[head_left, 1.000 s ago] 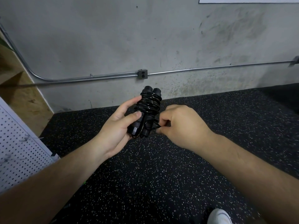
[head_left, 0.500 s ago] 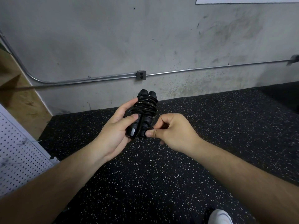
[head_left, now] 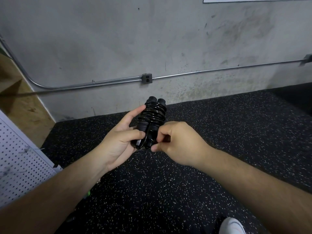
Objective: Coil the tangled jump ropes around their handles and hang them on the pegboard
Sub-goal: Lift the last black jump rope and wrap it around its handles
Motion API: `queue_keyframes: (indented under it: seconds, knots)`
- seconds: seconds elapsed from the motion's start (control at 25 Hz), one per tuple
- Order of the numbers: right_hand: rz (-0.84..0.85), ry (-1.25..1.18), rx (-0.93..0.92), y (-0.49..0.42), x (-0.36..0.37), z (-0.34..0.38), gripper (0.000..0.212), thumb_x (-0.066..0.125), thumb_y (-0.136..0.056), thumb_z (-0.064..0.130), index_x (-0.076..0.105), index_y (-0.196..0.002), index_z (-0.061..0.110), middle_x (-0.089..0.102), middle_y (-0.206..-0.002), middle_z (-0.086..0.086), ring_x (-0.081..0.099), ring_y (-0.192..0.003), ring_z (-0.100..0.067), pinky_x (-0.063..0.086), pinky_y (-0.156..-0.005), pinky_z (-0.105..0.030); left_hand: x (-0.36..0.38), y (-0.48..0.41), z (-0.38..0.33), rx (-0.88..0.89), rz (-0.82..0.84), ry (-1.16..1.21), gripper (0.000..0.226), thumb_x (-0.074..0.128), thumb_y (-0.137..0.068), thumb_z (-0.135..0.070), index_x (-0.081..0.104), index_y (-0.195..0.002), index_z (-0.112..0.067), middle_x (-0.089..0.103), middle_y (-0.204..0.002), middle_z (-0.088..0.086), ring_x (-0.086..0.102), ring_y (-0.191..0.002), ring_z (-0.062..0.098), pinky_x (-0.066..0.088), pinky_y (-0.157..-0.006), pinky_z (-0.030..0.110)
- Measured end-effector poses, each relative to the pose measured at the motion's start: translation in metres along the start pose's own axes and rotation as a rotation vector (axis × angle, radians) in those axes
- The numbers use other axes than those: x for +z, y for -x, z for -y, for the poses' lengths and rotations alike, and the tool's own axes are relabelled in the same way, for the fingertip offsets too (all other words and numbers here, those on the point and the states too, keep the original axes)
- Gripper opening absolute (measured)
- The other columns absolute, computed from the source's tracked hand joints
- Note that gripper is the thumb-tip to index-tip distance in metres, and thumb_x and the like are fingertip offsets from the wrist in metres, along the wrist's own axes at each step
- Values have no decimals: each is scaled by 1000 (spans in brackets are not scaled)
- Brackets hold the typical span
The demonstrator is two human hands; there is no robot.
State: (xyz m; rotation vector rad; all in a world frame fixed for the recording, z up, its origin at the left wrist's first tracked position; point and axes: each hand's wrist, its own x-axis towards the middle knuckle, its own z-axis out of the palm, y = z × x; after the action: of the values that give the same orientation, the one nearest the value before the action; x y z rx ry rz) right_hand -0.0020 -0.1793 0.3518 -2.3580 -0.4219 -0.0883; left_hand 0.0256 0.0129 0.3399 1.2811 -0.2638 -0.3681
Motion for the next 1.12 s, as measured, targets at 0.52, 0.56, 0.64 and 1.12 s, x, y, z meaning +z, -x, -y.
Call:
queue_keyframes:
  seconds: [0.52, 0.56, 0.64, 1.12]
  knots:
    - [-44, -299, 185, -4, -23, 1, 22, 91, -69, 22, 72, -69, 12, 71, -66, 4, 57, -51, -5, 48, -57, -26, 10, 0, -2, -1, 59, 22, 70, 63, -81, -4, 52, -142, -39, 65, -125, 18, 70, -101, 24, 57, -77, 34]
    - [-39, -277, 191, -4, -23, 1, 22, 92, -69, 23, 72, -69, 13, 71, -66, 5, 57, -51, -4, 48, -58, -26, 10, 0, -1, -1, 62, 15, 69, 64, -83, -6, 52, -143, -39, 65, -126, 18, 69, -102, 23, 57, -77, 33]
    - [-41, -230, 189, -4, -22, 1, 23, 92, -69, 25, 71, -67, 15, 71, -68, 4, 57, -52, -5, 50, -60, -27, 10, 0, 3, 6, 56, -15, 70, 69, -84, -6, 51, -143, -39, 65, -128, 17, 69, -105, 23, 57, -78, 31]
    - [-265, 48, -180, -1, 2, -8, 5, 72, -89, 15, 75, -86, 13, 64, -87, 6, 59, -82, -10, 51, -76, -31, 11, -9, 3, 21, -88, -5, 73, 69, -79, -7, 50, -144, -36, 66, -128, 18, 68, -113, 25, 58, -81, 34]
